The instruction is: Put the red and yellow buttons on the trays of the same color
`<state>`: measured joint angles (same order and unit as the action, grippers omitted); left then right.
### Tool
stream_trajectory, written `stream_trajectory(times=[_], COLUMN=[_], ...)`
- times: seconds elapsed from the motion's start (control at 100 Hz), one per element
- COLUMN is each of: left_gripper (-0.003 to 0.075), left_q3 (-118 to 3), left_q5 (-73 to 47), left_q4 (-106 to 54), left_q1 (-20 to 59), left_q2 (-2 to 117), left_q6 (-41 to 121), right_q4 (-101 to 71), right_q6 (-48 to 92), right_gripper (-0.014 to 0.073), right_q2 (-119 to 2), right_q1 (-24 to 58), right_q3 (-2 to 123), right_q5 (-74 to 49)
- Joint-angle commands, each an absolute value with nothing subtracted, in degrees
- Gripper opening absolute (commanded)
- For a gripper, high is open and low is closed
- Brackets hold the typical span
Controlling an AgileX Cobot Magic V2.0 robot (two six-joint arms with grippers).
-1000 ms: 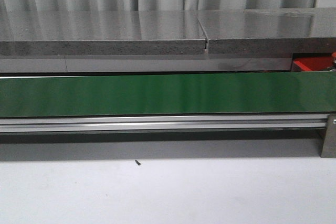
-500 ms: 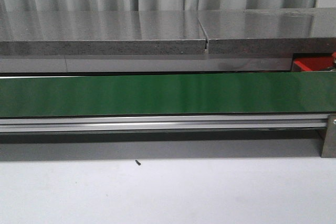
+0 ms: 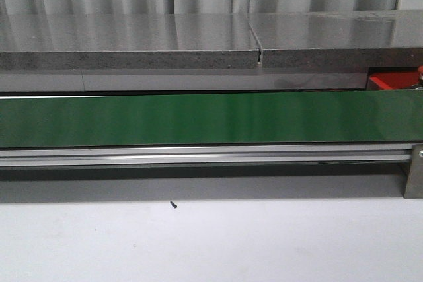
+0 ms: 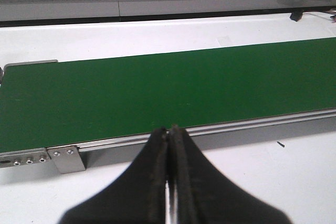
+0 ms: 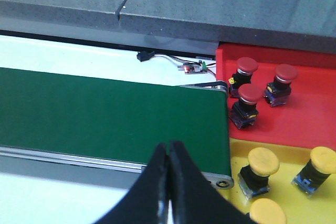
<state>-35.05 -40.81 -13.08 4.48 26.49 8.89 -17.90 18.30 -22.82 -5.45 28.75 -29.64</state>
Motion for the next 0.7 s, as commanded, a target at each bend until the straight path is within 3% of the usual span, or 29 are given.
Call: stream_trajectory(times=[0.0,0.3,0.69], left_gripper=[-0.0019,-0.0019,-0.0019], left_q3=[-36.6,-36.98,-46.77], left_q5=[-36.86,-34.73,-31.27], left_q4=[-14.07,-13.86,-14.97], left_q1=[4.93,3.8,-8.34], left_q2=[26.72,28.98,49.43], left_q6=[8.98,8.98,8.98], right_q4=[-18.12,-18.17,-18.17], right_q6=[18.72,18.72,18.72], right_gripper=[-0.0115,-0.0115,-0.0115], right_q2=[-20.05,-17.64,-17.64], right_q1=[-5.38,-5.38,-5.38], right_q3=[28.45,26.11,26.0], right_q5=[-26.49,-25.89,-25.69])
